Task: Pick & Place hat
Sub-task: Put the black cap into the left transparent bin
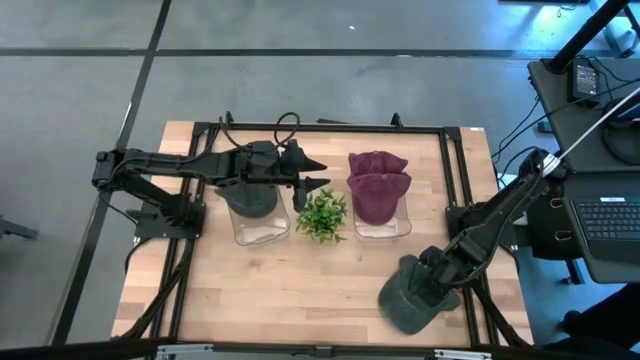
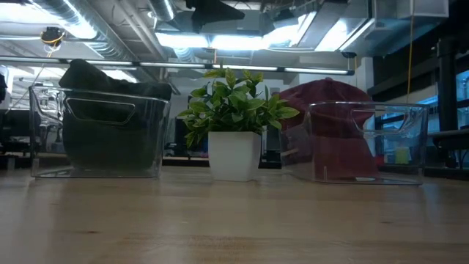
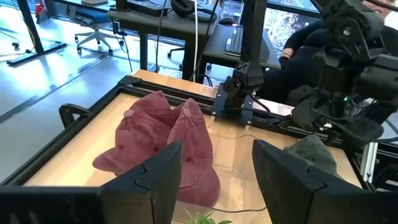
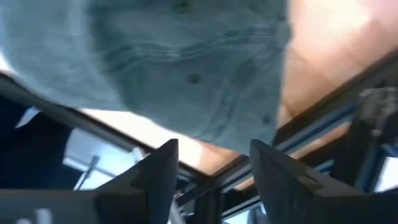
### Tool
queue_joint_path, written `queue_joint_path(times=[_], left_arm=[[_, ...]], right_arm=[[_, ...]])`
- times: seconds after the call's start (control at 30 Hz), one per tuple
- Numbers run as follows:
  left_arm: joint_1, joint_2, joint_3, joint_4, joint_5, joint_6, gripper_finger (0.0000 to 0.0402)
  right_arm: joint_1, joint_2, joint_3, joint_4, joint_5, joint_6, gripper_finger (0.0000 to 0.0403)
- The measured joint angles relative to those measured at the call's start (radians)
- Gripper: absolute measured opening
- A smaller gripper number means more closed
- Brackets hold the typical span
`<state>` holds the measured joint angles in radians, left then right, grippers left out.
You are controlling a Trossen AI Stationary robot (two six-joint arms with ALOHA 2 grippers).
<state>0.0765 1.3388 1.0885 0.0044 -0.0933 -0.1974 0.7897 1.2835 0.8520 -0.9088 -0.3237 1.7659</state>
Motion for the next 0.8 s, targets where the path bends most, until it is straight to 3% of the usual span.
queue_joint_path(times=[0.33,0.6,0.8], left_arm=[[-0.003,0.0,0.0,0.0,0.001,-0.048,0.0189],[-0.003,0.0,0.0,0.003,0.001,-0.057,0.0189],[-0.003,0.0,0.0,0.0,0.001,-0.077,0.0191]], right_arm=[[0.034,0.038,0.0,-0.06,0.117,0.037,0.0291],[0.088,0.042,-0.033,-0.036,0.167,0.104,0.0296],[0.159,0.001,-0.145,0.117,0.229,0.242,0.0296]])
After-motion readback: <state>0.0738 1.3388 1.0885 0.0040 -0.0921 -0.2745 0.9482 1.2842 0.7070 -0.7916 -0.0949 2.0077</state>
